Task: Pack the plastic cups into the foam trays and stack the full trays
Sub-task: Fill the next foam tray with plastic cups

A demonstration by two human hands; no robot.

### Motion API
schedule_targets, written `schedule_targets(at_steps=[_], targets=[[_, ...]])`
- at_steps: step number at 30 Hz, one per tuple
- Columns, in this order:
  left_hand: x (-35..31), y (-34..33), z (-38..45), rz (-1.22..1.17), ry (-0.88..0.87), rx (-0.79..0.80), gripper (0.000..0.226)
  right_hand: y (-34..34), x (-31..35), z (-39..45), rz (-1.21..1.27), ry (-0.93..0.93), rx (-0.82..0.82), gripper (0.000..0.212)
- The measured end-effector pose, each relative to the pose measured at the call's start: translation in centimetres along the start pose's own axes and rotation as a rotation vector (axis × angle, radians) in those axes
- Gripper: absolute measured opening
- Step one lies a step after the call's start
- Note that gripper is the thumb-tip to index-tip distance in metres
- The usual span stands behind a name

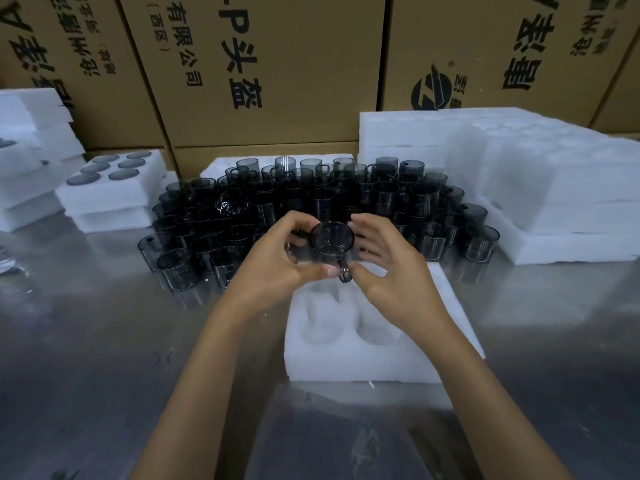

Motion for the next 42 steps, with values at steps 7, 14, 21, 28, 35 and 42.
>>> schedule_targets(at_steps=[7,14,21,28,35,42], targets=[[2.5,0.2,-0.6,-0.008,0.081,0.001,0.061,-0.5,-1.8,0.3,0.104,-0.167,0.078,0.031],[3.1,0.2,-1.3,0.095,0.101,0.054,0.070,-1.3,-2.2,0.2,0.013,-0.164,0.096,0.026],[3.0,0.0,-1.5,-0.056,0.175,0.124,0.044,-1.3,-2.5,0.1,-0.018,-0.170,0.109,0.024],[3.7,0.2,-1.7,-0.024,0.176,0.111,0.037,-1.9,-2.8,0.1,-0.158,-0.173,0.150,0.028],[4.5,0.0,-1.6,0.018,0.201,0.130,0.036,-1.9,-2.8,0.2,-0.418,-0.150,0.127,0.025],[5.0,-0.4,-1.6,0.025,0.247,0.132,0.038,-2.0,-3.2,0.3,-0.529,-0.185,0.158,0.026]])
Point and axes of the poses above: each hand's wrist, its own z-axis towards the middle knuckle, its own y-axis out of the back of the hand, x = y × z, the point moved 7 cm from there along z, towards the middle knuckle, and after that the axes turned 14 degrees about -z, right-handed, at the moved point
